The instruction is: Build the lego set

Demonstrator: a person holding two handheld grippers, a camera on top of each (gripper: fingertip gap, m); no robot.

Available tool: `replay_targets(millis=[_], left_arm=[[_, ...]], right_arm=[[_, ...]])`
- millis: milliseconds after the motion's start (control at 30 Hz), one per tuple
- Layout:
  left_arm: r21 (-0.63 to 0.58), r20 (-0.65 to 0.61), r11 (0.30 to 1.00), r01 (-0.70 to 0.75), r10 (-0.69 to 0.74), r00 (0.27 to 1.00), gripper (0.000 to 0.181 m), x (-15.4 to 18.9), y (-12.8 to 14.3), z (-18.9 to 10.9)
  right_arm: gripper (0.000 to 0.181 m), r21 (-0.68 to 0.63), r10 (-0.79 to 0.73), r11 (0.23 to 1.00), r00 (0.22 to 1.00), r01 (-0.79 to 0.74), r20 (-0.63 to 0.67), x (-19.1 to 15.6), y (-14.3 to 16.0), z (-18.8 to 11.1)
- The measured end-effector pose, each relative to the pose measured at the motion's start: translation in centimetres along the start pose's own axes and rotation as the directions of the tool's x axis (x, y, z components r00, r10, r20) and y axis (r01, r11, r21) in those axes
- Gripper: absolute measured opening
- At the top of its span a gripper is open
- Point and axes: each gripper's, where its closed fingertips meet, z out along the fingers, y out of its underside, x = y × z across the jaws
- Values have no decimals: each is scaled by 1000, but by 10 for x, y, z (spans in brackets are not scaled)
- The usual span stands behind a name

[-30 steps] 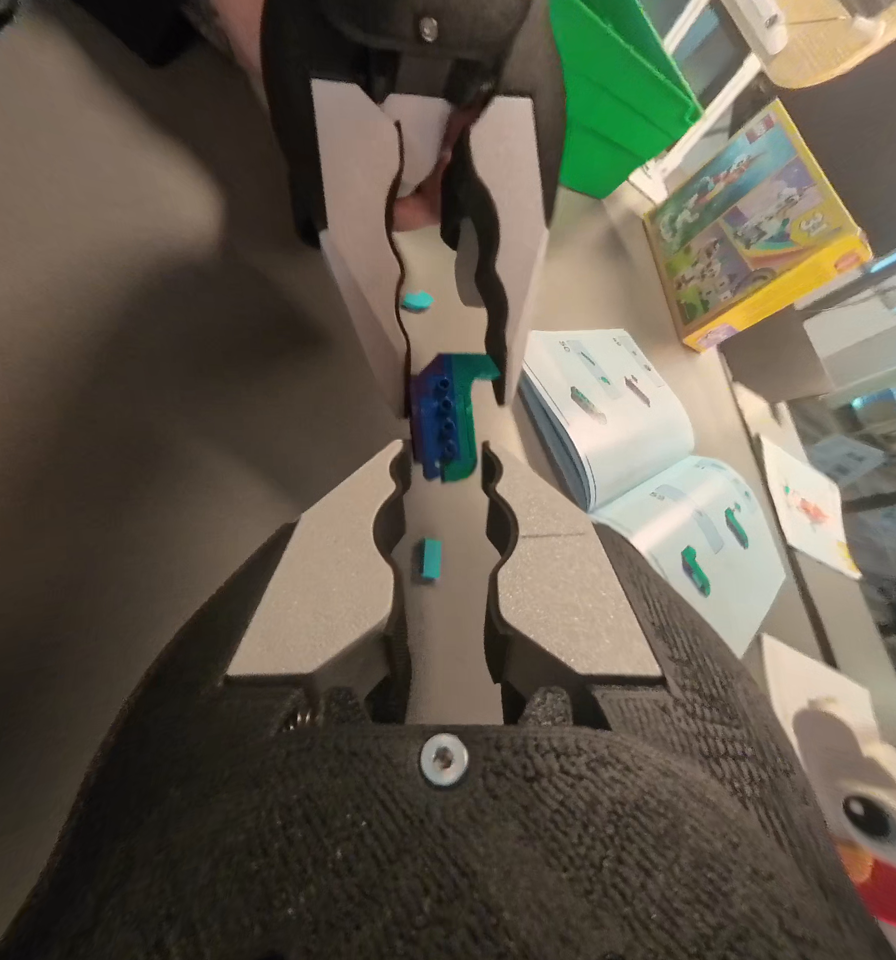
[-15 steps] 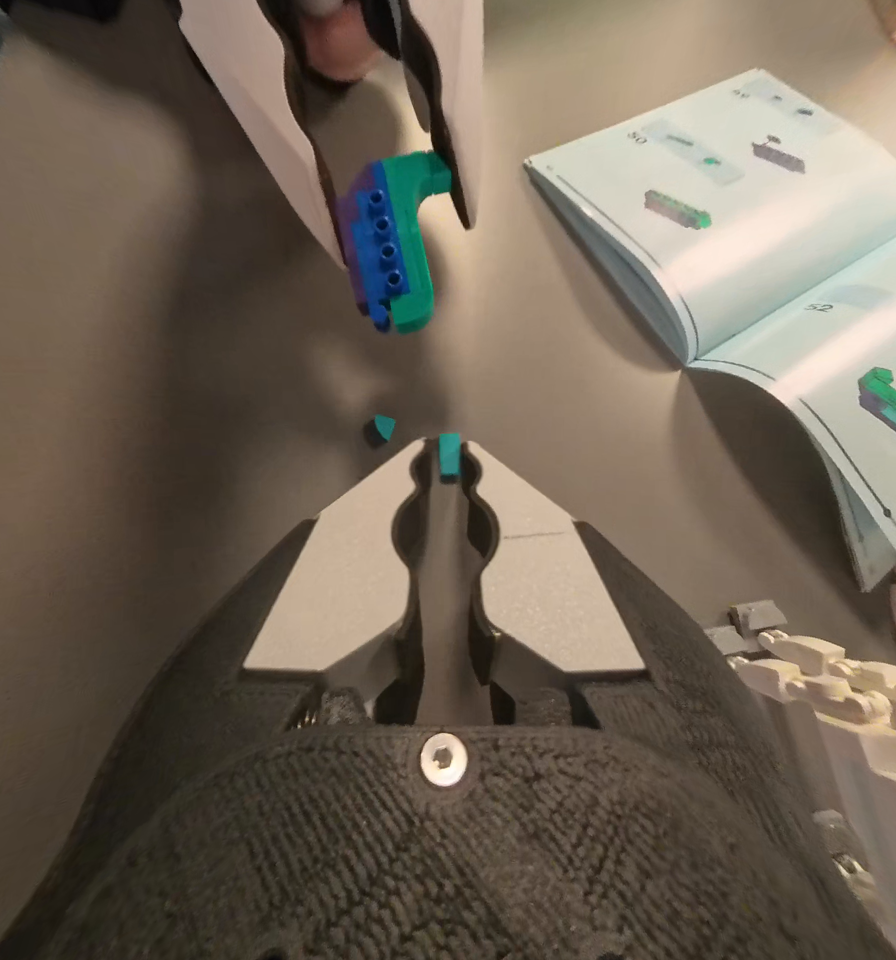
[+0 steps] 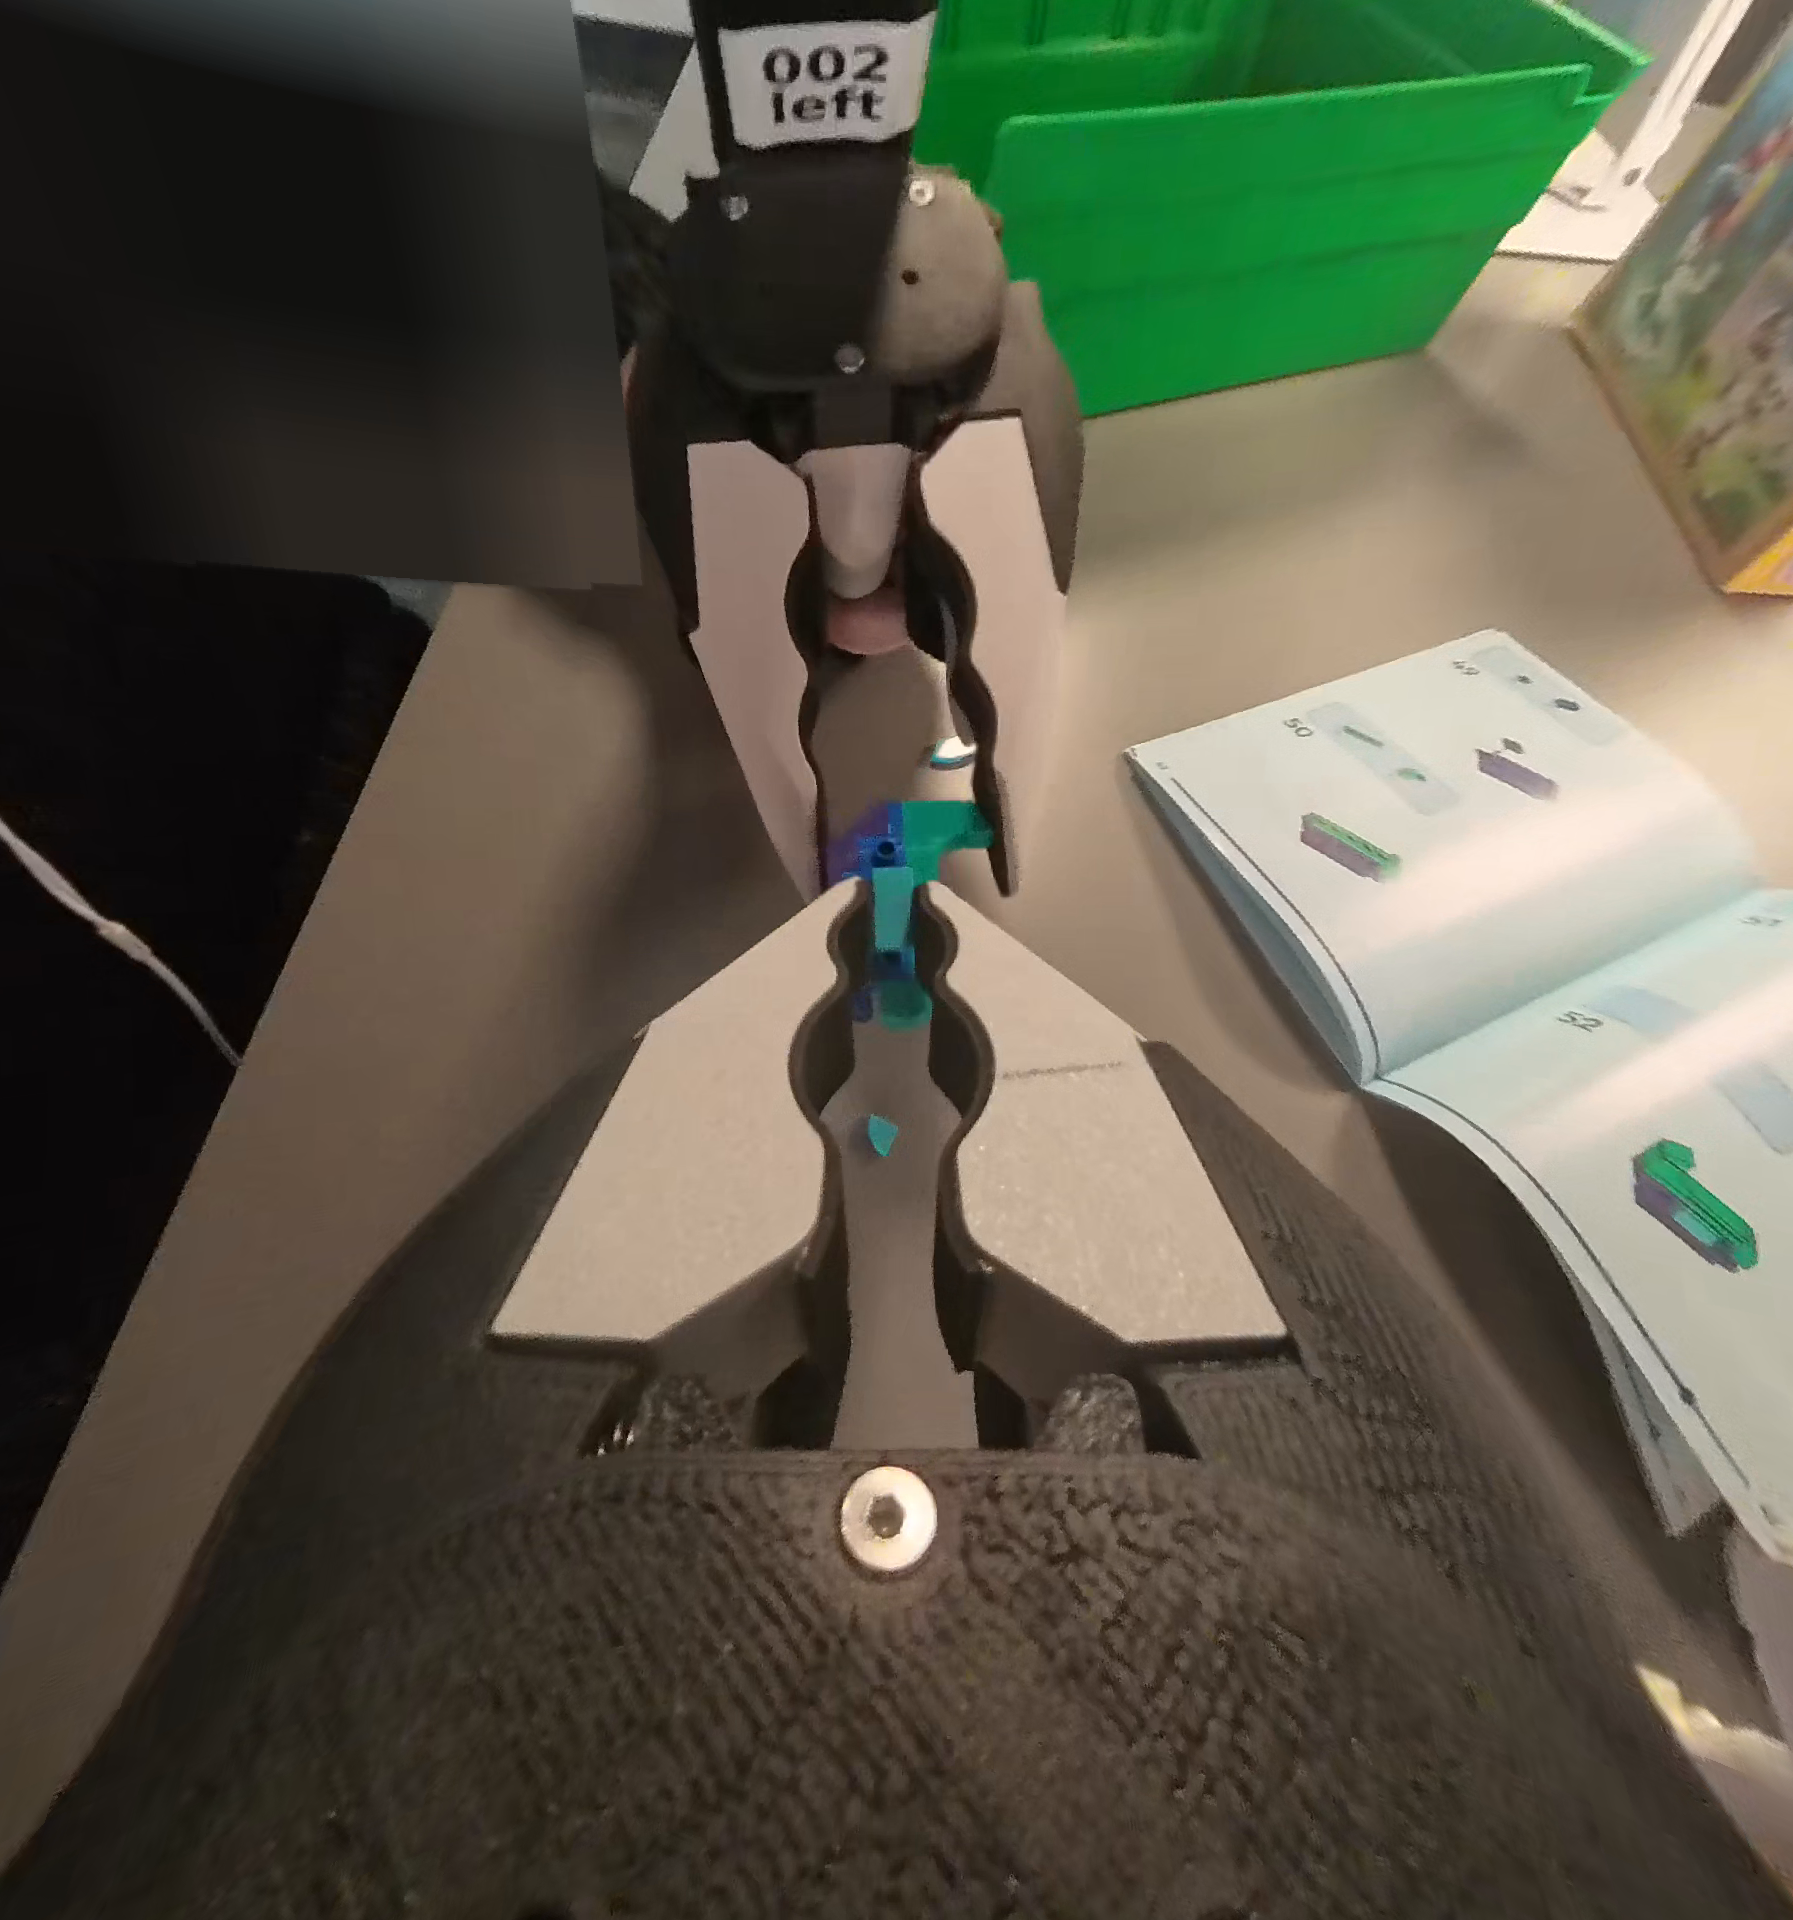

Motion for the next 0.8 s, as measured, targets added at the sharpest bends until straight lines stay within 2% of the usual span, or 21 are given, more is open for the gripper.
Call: replay_targets(millis=[33, 600, 700, 800], left_arm=[[4, 1, 1000, 0, 0, 1000, 37, 0, 0, 0], [11, 8, 1000, 3, -3, 1000, 37, -2, -1, -1], [19, 49, 999, 45, -46, 998, 37, -11, -2, -3], [42, 78, 993, 111, -114, 990, 37, -21, -3, -6]], right_arm=[[5, -8, 0, 1000, 1000, 0, 5, -1, 1, 2], [11, -24, -52, 998, 998, 51, -40, 1, 0, 5], [29, 5, -108, 994, 991, 109, -81, 2, -5, 1], [52, -19, -294, 955, 930, 297, -219, 8, -10, -1]])
